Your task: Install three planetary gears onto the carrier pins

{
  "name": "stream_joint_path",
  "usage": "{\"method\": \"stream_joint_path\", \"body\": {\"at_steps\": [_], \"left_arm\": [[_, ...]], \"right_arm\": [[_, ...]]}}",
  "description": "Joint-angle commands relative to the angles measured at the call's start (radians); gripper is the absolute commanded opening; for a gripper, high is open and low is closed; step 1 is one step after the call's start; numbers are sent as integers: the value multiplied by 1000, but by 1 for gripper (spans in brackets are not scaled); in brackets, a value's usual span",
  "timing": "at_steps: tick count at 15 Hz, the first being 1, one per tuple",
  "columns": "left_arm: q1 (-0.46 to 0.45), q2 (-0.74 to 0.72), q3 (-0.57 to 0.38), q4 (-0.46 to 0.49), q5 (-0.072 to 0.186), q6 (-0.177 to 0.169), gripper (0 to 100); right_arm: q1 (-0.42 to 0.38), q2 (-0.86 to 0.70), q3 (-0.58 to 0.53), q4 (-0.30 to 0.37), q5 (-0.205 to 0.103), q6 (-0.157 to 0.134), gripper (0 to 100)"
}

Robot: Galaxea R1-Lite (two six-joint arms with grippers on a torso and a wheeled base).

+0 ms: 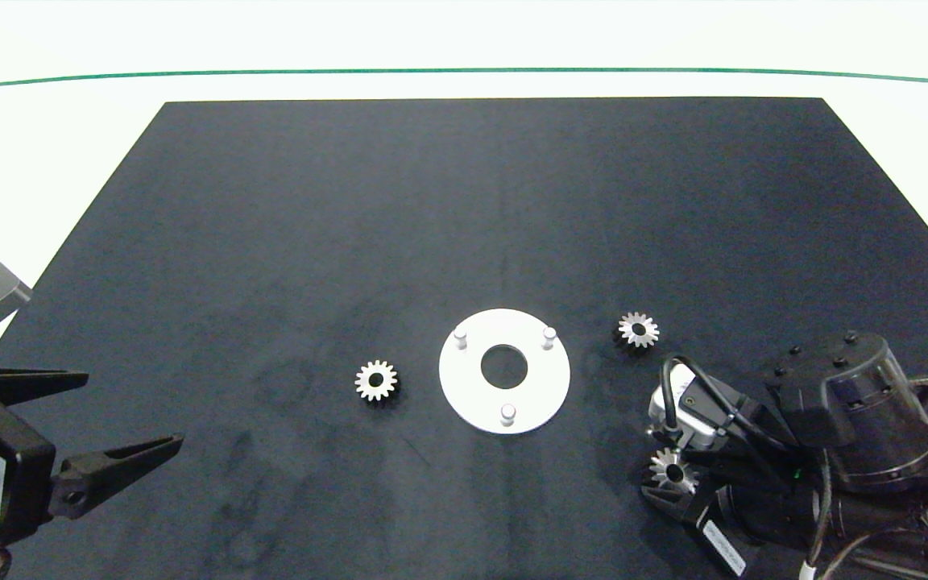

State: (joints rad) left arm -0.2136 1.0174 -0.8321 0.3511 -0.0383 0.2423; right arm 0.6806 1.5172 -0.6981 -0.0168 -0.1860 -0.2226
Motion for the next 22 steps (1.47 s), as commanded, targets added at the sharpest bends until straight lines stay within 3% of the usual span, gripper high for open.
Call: {"method": "stream_joint_path", "body": {"at_steps": [1,5,8,9,12,16,22], "left_arm": [[-1,0,1,2,0,2,100],[2,-13,-1,2,0,2,100],[31,-20,-1,2,0,17,100],[51,-22,-1,2,0,40,100],[59,-42,-2,2,0,46,100],[60,-65,-2,2,0,60,100],[82,-68,-10,2,0,71,100]], "right_arm": [[0,1,2,0,-1,-1,8],[0,-6,-12,-31,2,0,4],[28,-2,-86,-14,2,0,4],[48,3,-146,23,0,0,4],[82,14,-317,196,6,-1,4],[120,107,-540,351,8,-3,4],[166,227,-627,370,6,-12,4]]}}
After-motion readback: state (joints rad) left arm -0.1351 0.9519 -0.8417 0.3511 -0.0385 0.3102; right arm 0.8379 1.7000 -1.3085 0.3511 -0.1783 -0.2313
